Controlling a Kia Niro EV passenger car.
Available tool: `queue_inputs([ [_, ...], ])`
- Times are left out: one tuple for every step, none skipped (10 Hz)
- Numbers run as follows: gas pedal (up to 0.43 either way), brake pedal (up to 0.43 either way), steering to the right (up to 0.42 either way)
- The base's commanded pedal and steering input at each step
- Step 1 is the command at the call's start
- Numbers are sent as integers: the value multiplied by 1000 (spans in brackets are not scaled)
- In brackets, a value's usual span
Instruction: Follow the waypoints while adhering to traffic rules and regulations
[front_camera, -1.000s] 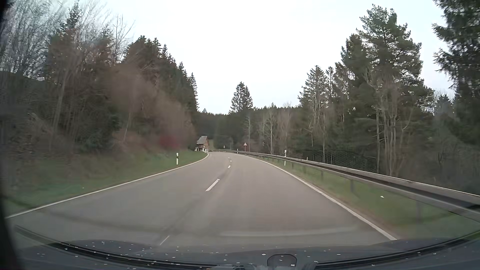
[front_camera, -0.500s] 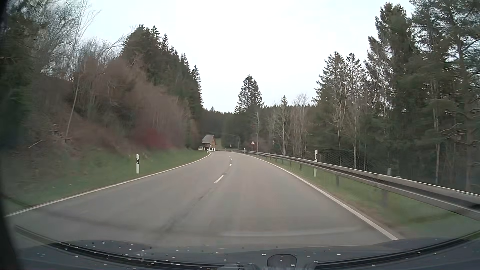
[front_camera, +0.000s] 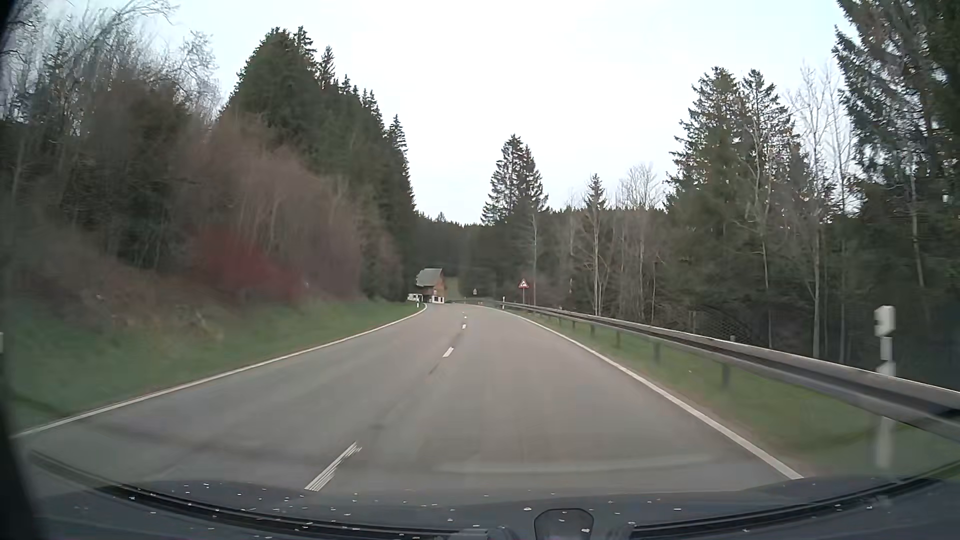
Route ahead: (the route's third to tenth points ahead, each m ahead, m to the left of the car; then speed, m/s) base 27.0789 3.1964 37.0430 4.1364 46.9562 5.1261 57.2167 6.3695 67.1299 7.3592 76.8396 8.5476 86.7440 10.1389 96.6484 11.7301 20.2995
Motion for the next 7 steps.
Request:
queue_inputs([
  [189, 0, -16],
  [189, 0, -16],
  [189, 0, -15],
  [189, 0, -15],
  [189, 0, -14],
  [189, 0, -12],
  [189, 0, -12],
])
